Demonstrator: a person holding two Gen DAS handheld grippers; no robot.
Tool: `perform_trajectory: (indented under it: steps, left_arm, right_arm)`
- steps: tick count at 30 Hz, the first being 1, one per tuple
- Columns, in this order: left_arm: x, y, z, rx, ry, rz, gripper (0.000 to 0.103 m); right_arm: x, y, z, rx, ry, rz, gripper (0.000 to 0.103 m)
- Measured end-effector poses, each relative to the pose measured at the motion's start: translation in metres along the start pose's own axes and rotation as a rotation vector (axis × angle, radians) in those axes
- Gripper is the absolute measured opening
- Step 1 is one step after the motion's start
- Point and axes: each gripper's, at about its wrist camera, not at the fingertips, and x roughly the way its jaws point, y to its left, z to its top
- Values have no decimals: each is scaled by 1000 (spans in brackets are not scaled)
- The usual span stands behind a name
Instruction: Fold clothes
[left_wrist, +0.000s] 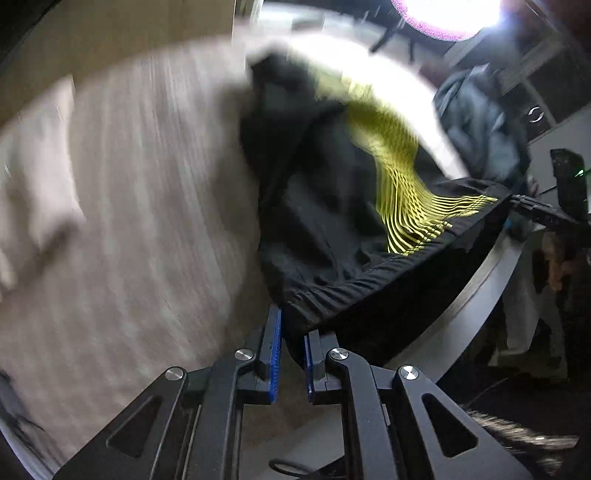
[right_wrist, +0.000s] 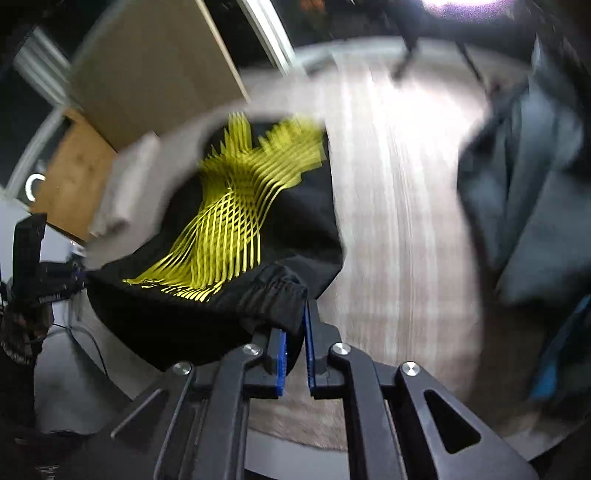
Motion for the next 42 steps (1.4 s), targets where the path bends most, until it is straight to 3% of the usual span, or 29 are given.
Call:
perform_trajectory:
  steps: [4,6,9,16,18,22,26,27,30,33,34,36,38,42]
  left_arm:
    - [31,-1,-17,-3,62,5,12]
    - [30,-4,-18,9,57,10,16]
    - [19,-9,-20,38,42,51,35]
    - [-26,-43,-19,150,-29,163,42]
    - [-30,-64,-8,189,-67,130,47]
    - [-4,-135,21,387,-93,85,49]
    - [31,-176,42,484,-68,88,49]
    - [40,-183,47,502,-59,93,48]
    - [63,-176,68,451,-3,87,4]
    - [54,-159,89,366,4,-4,2]
    - [46,-154,94,350,-19,2,2]
    - [26,-140,103,308,-66,2,2]
    - [2,-121,110,255,-115,-1,2]
    - [-39,-80,110,181,-203,69,2]
  right_arm:
    - [17,-5,-15,-11,40,-28,8]
    - [17,-5,-16,-35,39,-50,8]
    - [9,-5,-12,-40,24,-28,8]
    - [-13,19,8,-114,-51,-4,8]
    - [-15,27,15,-130,-63,6,8]
    - [-21,36,24,-156,-77,14,8]
    - [-26,47,28,-191,-87,18,8]
    - [-28,48,27,-198,-90,16,8]
    - [-32,44,27,-192,-102,11,8]
    - [-34,40,26,-183,-123,19,10]
    - [-35,40,24,-184,-137,15,13]
    - [-36,40,19,-166,-159,6,44]
    - [-37,41,8,-135,-177,24,58]
    - [-11,55,-14,-106,-140,56,58]
